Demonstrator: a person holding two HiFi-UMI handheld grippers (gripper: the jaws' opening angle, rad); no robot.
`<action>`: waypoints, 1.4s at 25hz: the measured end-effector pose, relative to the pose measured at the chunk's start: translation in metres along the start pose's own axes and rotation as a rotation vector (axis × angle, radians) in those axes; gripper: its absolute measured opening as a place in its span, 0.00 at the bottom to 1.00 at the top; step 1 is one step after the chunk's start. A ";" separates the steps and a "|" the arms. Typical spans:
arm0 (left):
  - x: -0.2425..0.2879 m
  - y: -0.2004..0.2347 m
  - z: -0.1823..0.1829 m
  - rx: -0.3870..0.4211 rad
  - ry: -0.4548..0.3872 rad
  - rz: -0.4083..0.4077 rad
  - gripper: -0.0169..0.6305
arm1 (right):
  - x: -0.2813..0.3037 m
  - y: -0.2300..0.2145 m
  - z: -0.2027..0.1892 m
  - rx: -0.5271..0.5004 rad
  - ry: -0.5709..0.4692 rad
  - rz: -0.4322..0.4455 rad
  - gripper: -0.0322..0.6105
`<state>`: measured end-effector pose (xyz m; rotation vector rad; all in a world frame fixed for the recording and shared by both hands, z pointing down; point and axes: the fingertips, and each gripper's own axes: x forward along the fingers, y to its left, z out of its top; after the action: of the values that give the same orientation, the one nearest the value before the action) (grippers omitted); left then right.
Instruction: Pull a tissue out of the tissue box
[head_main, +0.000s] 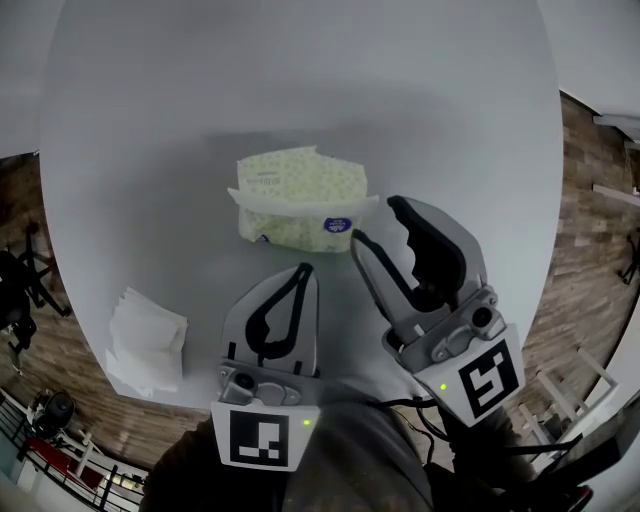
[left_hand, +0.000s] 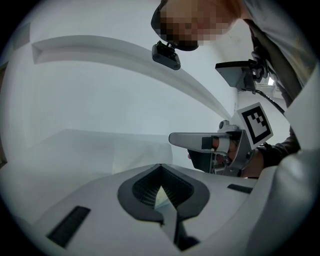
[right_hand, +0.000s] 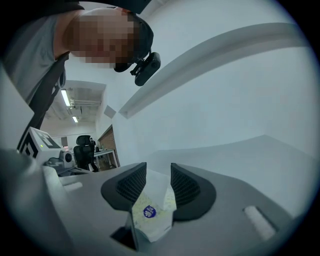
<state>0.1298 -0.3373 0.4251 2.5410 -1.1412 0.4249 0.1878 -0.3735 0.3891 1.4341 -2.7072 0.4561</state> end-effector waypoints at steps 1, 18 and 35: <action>0.002 0.002 -0.002 -0.004 0.004 -0.001 0.02 | 0.003 -0.002 -0.002 0.001 0.005 0.007 0.25; 0.023 0.011 -0.003 -0.009 -0.041 0.027 0.02 | -0.004 0.035 0.028 -0.110 -0.023 0.127 0.05; -0.086 -0.050 0.058 -0.010 -0.180 0.062 0.02 | -0.086 0.113 0.130 -0.231 -0.175 0.161 0.05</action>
<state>0.1212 -0.2724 0.3306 2.5827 -1.2848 0.2074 0.1570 -0.2810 0.2227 1.2567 -2.9077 0.0192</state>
